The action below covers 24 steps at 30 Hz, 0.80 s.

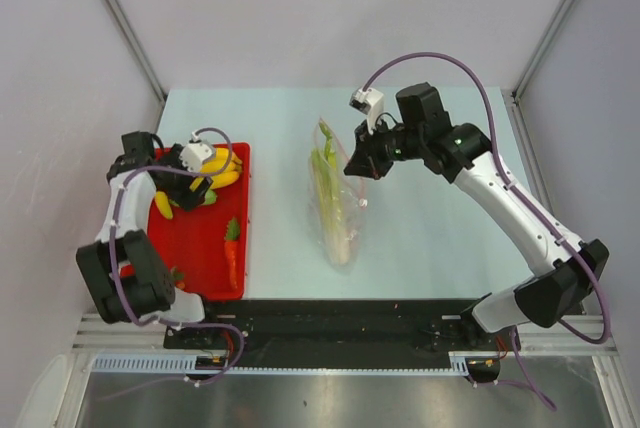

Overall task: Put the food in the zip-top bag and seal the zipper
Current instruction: Pick up the fake fruit from the bin.

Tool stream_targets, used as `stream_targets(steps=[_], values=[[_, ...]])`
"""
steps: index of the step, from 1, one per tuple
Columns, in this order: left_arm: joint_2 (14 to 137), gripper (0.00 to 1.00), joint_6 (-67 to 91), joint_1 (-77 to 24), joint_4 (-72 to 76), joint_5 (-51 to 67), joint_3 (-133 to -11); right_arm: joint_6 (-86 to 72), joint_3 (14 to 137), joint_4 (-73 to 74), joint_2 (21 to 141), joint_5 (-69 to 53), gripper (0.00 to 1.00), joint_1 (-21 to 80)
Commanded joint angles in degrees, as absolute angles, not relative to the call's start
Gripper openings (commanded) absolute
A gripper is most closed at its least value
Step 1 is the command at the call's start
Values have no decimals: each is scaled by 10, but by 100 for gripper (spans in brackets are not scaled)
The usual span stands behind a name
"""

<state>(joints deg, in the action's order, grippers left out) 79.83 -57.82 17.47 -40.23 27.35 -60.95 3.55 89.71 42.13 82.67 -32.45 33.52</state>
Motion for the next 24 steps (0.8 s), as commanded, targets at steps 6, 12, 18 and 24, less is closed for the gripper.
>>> stream_targets(steps=[6, 12, 18, 24], values=[[913, 87, -802, 207, -451, 259, -667, 26, 933, 410, 848, -340, 0, 330], [912, 86, -787, 193, -399, 299, -670, 25, 939, 415, 855, -342, 0, 326], [813, 97, -710, 122, -124, 258, -499, 25, 946, 415, 867, -339, 0, 324], [813, 100, -740, 67, 55, 191, -402, 23, 952, 418, 874, -344, 0, 319]])
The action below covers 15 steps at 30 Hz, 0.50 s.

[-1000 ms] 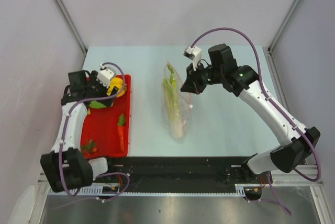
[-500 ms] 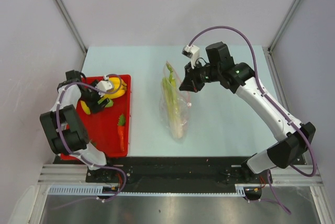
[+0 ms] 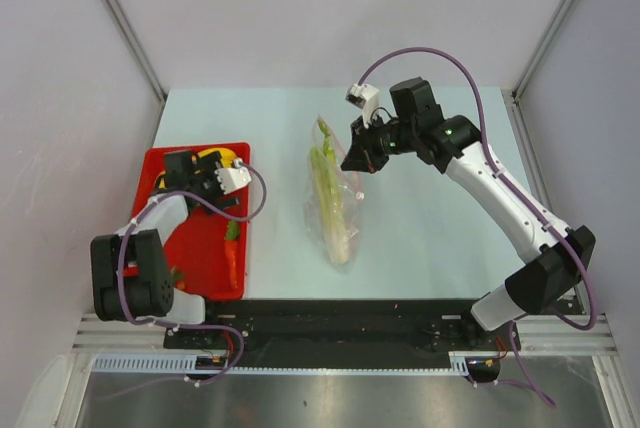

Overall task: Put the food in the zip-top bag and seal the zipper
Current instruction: Pick up the fake fruit from the bin.

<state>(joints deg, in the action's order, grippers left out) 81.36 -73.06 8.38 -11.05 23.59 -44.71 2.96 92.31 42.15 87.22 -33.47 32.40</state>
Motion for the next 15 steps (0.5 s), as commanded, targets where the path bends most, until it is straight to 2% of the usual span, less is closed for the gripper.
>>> stream_targets(steps=[1, 10, 14, 15], values=[[814, 100, -750, 64, 92, 188, -391, 23, 952, 418, 874, -343, 0, 318], [887, 98, -808, 53, 309, 156, -312, 13, 953, 417, 881, -353, 0, 310], [904, 89, -801, 47, 334, 155, -312, 13, 954, 417, 882, -355, 0, 309], [902, 82, -796, 47, 320, 156, -315, 12, 955, 417, 882, -355, 0, 309]])
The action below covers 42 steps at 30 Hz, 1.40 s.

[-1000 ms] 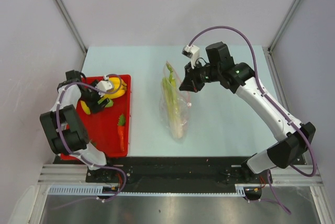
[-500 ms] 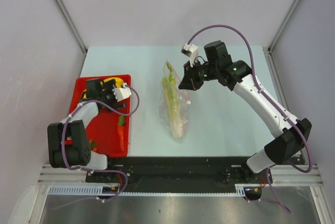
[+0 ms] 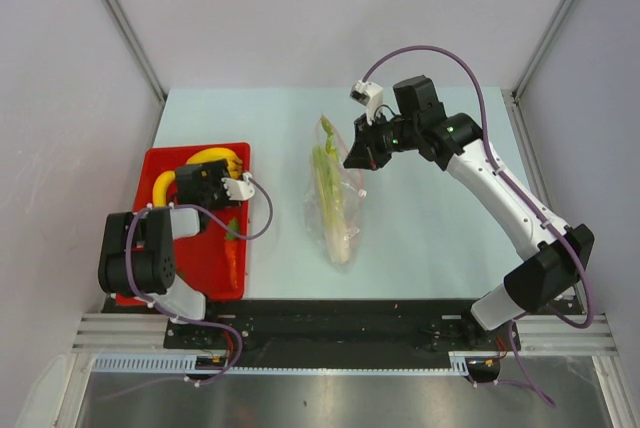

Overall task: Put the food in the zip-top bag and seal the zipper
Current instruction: Pick up the fake fruit from the bin, then place the fake fruit in the zipper food storage bag.

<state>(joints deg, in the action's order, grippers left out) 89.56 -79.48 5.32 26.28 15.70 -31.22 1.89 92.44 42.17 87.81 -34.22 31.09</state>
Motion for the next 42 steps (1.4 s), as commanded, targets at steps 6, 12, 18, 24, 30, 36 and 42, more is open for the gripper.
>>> stream_targets(steps=[6, 12, 18, 24, 30, 36, 42], values=[[822, 34, -744, 47, 208, 177, -350, 11, 955, 414, 875, -354, 0, 308], [728, 7, -706, 49, 80, 212, -374, 15, 952, 416, 868, -356, 0, 308], [655, 0, -654, 53, -45, 231, -417, 15, 951, 417, 860, -362, 0, 305], [600, 0, -438, 54, -119, 268, -538, -31, 939, 395, 858, -390, 0, 288], [572, 0, -121, 16, -93, 292, -657, -124, 901, 307, 848, -424, 0, 271], [545, 0, 46, -92, -43, 208, -712, -240, 882, 229, 858, -431, 0, 294], [543, 0, 119, -200, -16, 144, -719, -286, 863, 198, 852, -406, 0, 313]])
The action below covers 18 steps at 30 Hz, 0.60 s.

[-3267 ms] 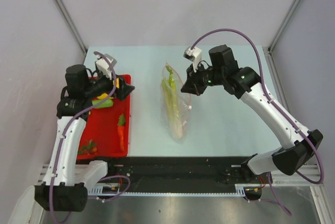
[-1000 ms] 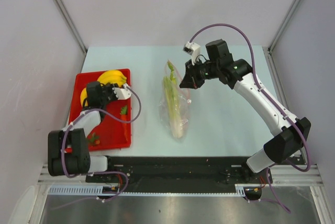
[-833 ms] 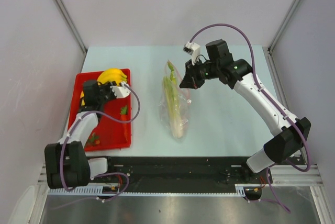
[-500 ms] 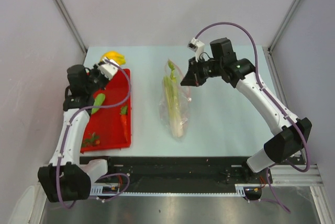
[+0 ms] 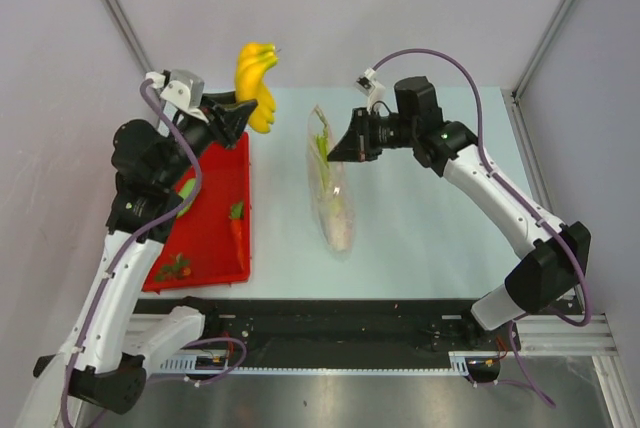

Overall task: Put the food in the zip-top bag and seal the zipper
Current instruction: Place the fake fruit in the zipper food storage bag.

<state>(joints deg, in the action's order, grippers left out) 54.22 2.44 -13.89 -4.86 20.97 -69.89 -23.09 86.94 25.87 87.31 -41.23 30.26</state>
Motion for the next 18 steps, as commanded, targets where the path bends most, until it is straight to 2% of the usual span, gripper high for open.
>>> stream_targets(steps=[1, 6, 18], values=[[547, 0, 120, -218, -13, 130, -720, -288, 863, 198, 851, -401, 0, 315], [578, 0, 105, -328, 12, 48, -734, -311, 865, 191, 851, -386, 0, 320], [621, 0, 94, -418, -47, -60, -734, -322, 840, 154, 818, -356, 0, 330]])
